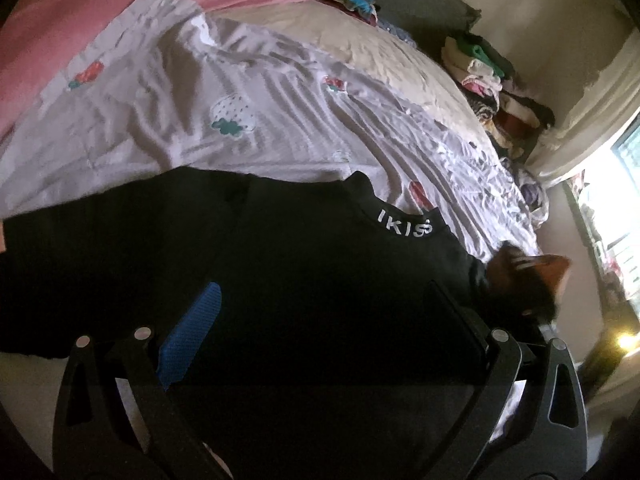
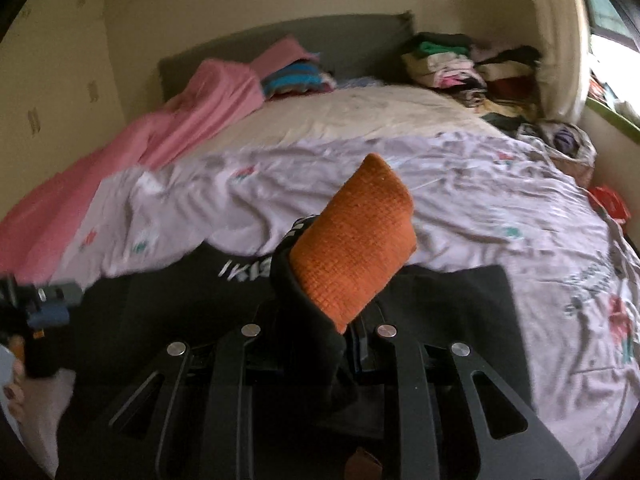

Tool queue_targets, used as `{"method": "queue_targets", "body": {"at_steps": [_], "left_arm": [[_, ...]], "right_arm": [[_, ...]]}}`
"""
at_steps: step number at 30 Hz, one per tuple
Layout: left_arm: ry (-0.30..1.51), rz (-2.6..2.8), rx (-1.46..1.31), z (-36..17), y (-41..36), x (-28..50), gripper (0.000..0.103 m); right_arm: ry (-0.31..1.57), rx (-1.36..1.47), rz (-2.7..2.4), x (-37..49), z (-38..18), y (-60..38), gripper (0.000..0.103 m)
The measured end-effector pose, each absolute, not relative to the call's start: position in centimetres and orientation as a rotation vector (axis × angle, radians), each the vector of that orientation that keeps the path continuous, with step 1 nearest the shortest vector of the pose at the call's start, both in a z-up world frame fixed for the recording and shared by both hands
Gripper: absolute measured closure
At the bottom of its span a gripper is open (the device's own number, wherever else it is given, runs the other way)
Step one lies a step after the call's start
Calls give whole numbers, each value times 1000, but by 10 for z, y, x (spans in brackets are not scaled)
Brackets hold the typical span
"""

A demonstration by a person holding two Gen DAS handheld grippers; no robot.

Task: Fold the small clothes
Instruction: 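Carry the held sleeve across the shirt body and release it on the chest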

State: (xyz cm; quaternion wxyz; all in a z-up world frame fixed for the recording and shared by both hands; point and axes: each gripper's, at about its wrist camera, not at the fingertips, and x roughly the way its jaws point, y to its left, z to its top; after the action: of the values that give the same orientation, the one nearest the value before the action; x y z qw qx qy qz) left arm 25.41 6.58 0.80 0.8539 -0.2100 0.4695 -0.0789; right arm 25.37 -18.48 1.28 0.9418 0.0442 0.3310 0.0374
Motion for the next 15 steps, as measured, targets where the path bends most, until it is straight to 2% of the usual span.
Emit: {"method": "queue_targets", "body": {"at_steps": [7,10,15], "left_arm": [[1001,-183,-550,-9,94,252,8],[1007,-205,-580,-16,100,249,8],[1016,-231,-612,-23,105,248,9]], "right_arm": [[741,-56,175,261,-22,-114,80],[753,-147,224,258,-36,-85,75],[735,-259,327,239,-45,-57,48]]}}
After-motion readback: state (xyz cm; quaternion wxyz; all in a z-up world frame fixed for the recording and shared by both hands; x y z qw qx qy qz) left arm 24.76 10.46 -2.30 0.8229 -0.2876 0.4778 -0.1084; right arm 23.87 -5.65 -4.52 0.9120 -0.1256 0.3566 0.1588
